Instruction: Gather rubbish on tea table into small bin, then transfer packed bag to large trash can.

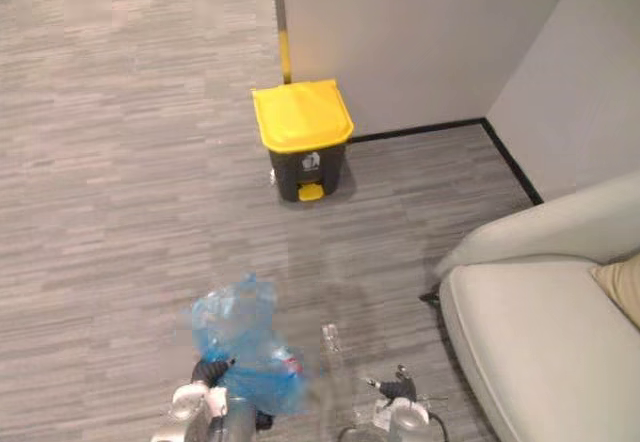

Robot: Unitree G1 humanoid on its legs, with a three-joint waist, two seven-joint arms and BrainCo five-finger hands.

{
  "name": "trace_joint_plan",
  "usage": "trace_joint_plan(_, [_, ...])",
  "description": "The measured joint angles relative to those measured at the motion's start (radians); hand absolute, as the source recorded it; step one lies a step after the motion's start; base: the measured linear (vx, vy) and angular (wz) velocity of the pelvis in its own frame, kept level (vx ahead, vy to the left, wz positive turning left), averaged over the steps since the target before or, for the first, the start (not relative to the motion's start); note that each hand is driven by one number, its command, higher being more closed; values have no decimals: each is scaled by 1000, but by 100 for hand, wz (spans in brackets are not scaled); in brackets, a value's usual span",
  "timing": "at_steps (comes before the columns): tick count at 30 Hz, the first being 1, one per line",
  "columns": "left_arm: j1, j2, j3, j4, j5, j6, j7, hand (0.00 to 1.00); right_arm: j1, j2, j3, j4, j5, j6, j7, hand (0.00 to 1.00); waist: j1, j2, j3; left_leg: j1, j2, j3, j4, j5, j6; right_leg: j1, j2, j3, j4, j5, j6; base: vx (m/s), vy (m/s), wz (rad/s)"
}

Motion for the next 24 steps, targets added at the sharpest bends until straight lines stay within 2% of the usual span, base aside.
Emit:
trace_joint_plan(1, [9,4,-7,1,0,1,0,100,4,6,3,0,0,0,1,0,-7,-1,0,47,-9,6,-3,-31,10,-64,-21,24,176,35,58,461,189,-16])
trace_joint_plan(2, [8,4,-20,1,0,2,1,100,5,10,4,0,-1,0,4,0,-10,1,2,79,-12,6,-7,-51,13,-104,-24,44,295,39,80,452,145,-3])
trace_joint_plan(3, [11,17,-25,0,0,3,2,100,7,14,13,0,-1,0,10,0,-15,3,2,124,-12,4,-16,-72,16,-167,-20,48,434,27,67,424,88,2])
trace_joint_plan(4, [11,28,-23,-2,-1,3,4,100,6,12,18,-6,-3,-2,13,0,-20,4,3,164,-12,3,-30,-91,14,-227,-19,30,516,11,38,475,54,4])
trace_joint_plan(5, [13,34,-23,-2,-1,4,5,100,4,10,20,-12,-7,-3,13,0,-25,4,3,192,-10,2,-41,-102,12,-263,-18,13,538,-1,15,392,3,0])
trace_joint_plan(7, [10,37,-19,-2,-2,8,14,100,0,3,23,-32,-10,-4,11,0,-32,20,14,280,12,2,-88,-117,3,-326,13,-35,455,-37,-35,387,-76,-1])
trace_joint_plan(9, [3,38,-9,-2,-3,6,20,100,-6,-2,28,-39,-10,-4,11,0,-37,37,23,333,41,1,-126,-120,-2,-371,57,-66,240,-17,-40,379,-130,14])
trace_joint_plan(10, [-2,46,-1,-1,-3,4,22,100,-10,-1,43,-36,-10,-3,11,0,-45,17,14,352,41,-9,-144,-124,-10,-375,70,-57,55,51,-36,409,-195,50])
trace_joint_plan(11, [-1,58,3,4,-3,3,23,100,9,-2,49,-27,-10,-4,12,0,-54,-6,7,371,28,-35,-153,-147,-48,-366,75,-42,-68,220,-68,532,-234,42])
trace_joint_plan(12, [-12,46,6,30,-2,3,23,100,1,-13,40,-16,-8,-2,11,0,-52,23,10,390,60,-58,-158,-155,-61,-353,102,-51,-54,206,-101,454,-195,15])
trace_joint_plan(13, [-12,43,9,33,-1,2,21,100,-4,-18,40,-15,-9,-1,10,0,-44,31,5,384,73,-61,-148,-147,-73,-355,111,-53,-49,190,-113,455,-193,-8])
trace_joint_plan(15, [-15,30,15,37,0,1,22,100,-6,-32,37,-11,-10,1,10,0,-51,44,13,374,90,-81,-61,-134,-96,-325,114,-79,-13,121,-135,413,-215,19])
trace_joint_plan(16, [-18,24,17,36,0,0,21,100,5,-31,33,-13,-10,5,10,0,-53,44,14,345,105,-85,32,-133,-97,-289,113,-92,-25,105,-136,454,-217,59])
trace_joint_plan(17, [-21,10,21,28,-1,0,21,100,25,-26,41,-25,-8,8,9,0,-52,43,15,250,144,-85,292,-108,-131,-205,117,-115,-74,90,-141,362,-150,49])
trace_joint_plan(18, [-16,-2,27,15,-1,-1,21,100,31,-26,46,-32,-8,8,10,0,-44,42,16,200,179,-69,429,-111,-136,-161,121,-125,-99,84,-147,405,-120,33])
trace_joint_plan(19, [-8,-12,31,-8,-2,-2,19,100,37,-23,48,-41,-8,7,9,0,-35,39,16,147,210,-27,540,-124,-120,-115,124,-129,-123,72,-153,250,-31,6])
trace_joint_plan(20, [2,-19,32,-13,-2,-3,17,100,35,-22,47,-42,-7,7,9,0,-33,35,15,111,227,1,573,-137,-108,-88,123,-130,-139,66,-152,314,-8,3])
trace_joint_plan(21, [5,-25,33,-13,-2,-3,11,100,30,-19,40,-43,-7,8,10,0,-31,33,12,69,244,40,558,-150,-90,-50,120,-132,-166,65,-149,295,30,1])
trace_joint_plan(22, [9,-29,35,-13,-2,-2,3,100,29,-14,36,-45,-7,8,9,0,-27,31,13,50,248,71,486,-156,-89,-25,115,-132,-190,65,-148,277,51,-2])
trace_joint_plan(23, [9,-31,35,-10,-2,0,-1,100,28,-11,26,-45,-6,8,9,0,-25,28,12,33,241,79,414,-154,-87,-12,110,-132,-204,66,-143,259,100,-3])
trace_joint_plan(24, [8,-31,34,-8,-2,2,-3,100,28,-6,8,-43,-5,8,9,0,-21,27,13,15,215,81,276,-137,-77,6,95,-131,-220,64,-125,271,149,4])
